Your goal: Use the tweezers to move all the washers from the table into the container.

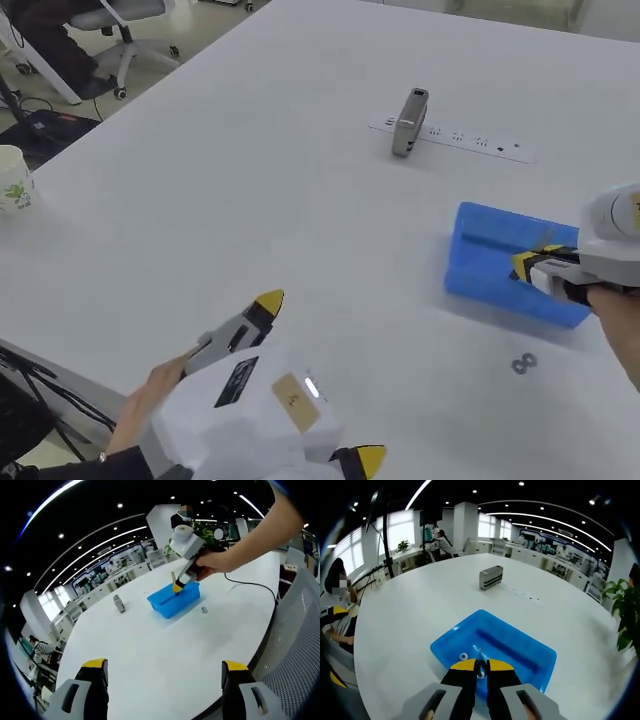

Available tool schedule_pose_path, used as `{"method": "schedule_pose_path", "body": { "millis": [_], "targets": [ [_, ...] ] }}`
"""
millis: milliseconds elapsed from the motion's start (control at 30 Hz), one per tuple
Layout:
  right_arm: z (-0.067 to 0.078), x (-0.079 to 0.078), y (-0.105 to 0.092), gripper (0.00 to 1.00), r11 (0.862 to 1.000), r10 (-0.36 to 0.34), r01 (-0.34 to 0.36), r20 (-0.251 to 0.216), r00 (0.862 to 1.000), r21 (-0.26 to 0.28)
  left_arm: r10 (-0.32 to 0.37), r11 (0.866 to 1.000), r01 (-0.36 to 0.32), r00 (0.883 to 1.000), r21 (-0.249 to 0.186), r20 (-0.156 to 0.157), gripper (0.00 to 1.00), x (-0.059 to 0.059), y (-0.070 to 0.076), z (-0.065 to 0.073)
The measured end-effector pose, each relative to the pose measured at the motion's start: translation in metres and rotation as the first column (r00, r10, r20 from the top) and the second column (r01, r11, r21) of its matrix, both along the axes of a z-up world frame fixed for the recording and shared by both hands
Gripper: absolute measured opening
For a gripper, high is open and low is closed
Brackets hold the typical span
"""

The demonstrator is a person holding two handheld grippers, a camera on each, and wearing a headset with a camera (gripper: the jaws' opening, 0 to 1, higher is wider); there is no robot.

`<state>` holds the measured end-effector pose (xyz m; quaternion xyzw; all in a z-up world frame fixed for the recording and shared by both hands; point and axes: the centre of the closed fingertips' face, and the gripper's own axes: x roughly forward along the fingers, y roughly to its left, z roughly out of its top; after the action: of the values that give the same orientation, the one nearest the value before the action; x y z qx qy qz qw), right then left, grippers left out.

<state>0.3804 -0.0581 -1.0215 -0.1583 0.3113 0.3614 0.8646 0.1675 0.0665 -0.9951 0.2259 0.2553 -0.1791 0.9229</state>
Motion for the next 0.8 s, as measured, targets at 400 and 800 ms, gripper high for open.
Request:
{"method": "schedule_pose_path", "body": {
  "millis": [400,800],
  "targets": [
    [0.012,-0.001,-0.009,0.03,0.998,-0.039,0.039,-0.020,0.999,0.040,-0.007,1.000,0.007,1.000,0.011,-0.011,0.95,-0.001,-0.001,-0.002],
    [0.055,-0.016,-0.025,0.03,0.993,-0.056,0.051,0.053,0.997,0.107,-0.011,1.000,0.011,1.000,0.016,-0.012,0.94,-0.001,-0.001,-0.003]
  ]
}}
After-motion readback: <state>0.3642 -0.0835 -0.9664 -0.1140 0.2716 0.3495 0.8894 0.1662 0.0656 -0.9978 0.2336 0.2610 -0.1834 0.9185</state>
